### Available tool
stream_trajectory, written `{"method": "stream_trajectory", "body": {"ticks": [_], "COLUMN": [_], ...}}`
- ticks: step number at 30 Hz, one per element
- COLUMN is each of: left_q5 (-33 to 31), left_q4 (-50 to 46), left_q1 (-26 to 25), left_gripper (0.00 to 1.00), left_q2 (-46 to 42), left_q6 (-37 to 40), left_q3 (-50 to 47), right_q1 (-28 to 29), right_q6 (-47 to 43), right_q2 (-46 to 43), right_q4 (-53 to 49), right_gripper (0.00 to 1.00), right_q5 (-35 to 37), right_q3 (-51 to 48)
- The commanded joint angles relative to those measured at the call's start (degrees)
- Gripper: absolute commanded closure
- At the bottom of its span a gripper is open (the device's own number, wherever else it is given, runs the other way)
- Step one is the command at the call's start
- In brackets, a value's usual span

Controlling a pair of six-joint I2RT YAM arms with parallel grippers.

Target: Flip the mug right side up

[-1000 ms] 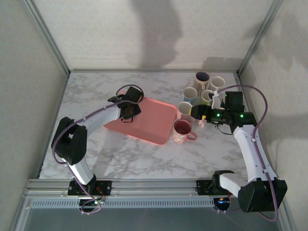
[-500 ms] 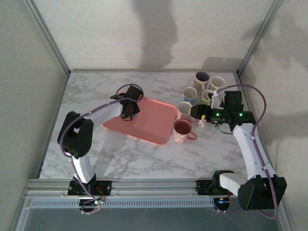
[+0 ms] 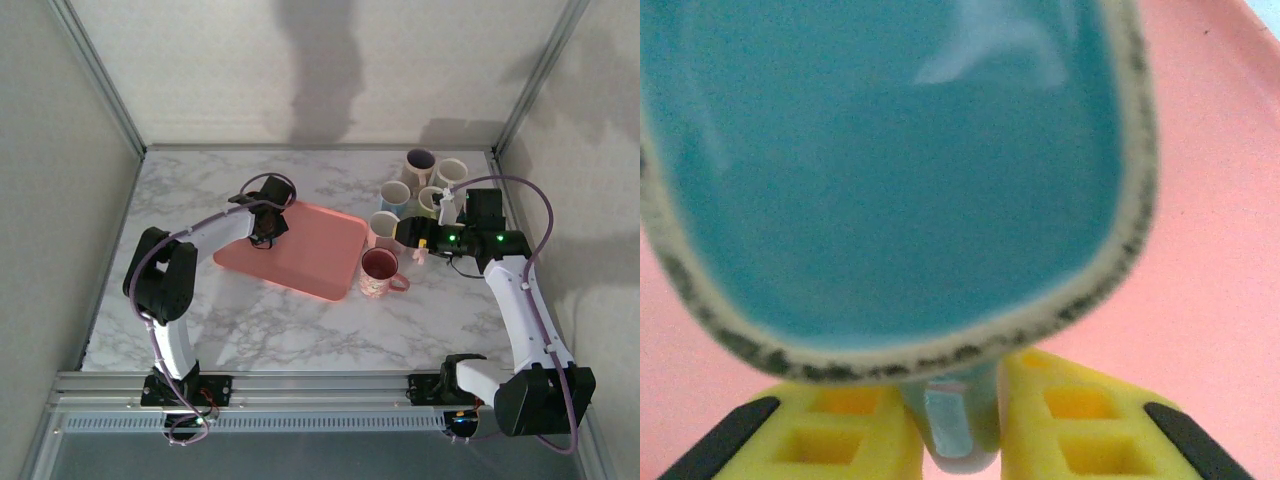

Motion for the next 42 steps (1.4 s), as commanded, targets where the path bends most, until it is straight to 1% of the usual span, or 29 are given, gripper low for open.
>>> {"method": "stream_trajectory", "body": {"ticks": [1,5,9,21,26,34,38,42], "left_q5": [-1.68,-1.42,-0.56,8.31,12.48,15.77,19.14,22.92], "left_q4": [-1.46,-1.40,-1.38,2.58,6.06,9.18,12.13,17.40], "left_q1": [0.73,0.91,0.91,1.08,1.30,1.37,1.35,1.27], "left_gripper": [0.81,0.93,1.00,1.00,1.00,1.00,1.00,1.00], "left_q2": [-0.01,-0.57,-1.50,-9.53,-13.09,-15.69,-17.36,-19.28], "left_q6": [1.23,2.20,3.31,2.97,2.56,1.13,-0.62,-3.97], "left_q3": [-0.44,-0.55,0.47,2.24,2.82,5.76,5.86,4.73], "right_q1": [-0.37,-0.36,-0.36,-0.39,-0.39,-0.39,-0.41,-0.39], "right_q6": [-0.12,-0.12,0.47,5.57,8.29,11.47,12.46,15.23], "right_q2": [-0.53,-0.89,-0.81,-2.46,-3.82,-4.50,-5.04,-5.47], "right_q4": [0.67,0.33,0.63,3.71,6.19,7.17,7.66,10.50], "right_gripper": [0.20,0.20,0.20,0.20,0.20,0.20,0.20,0.20], "right_q5": [-1.44,-1.31,-1.45,-6.19,-7.90,-10.51,-11.47,-13.30], "right_q3": [-0.02,-0.13,-0.70,-2.77,-4.27,-4.12,-3.89,-4.58]}}
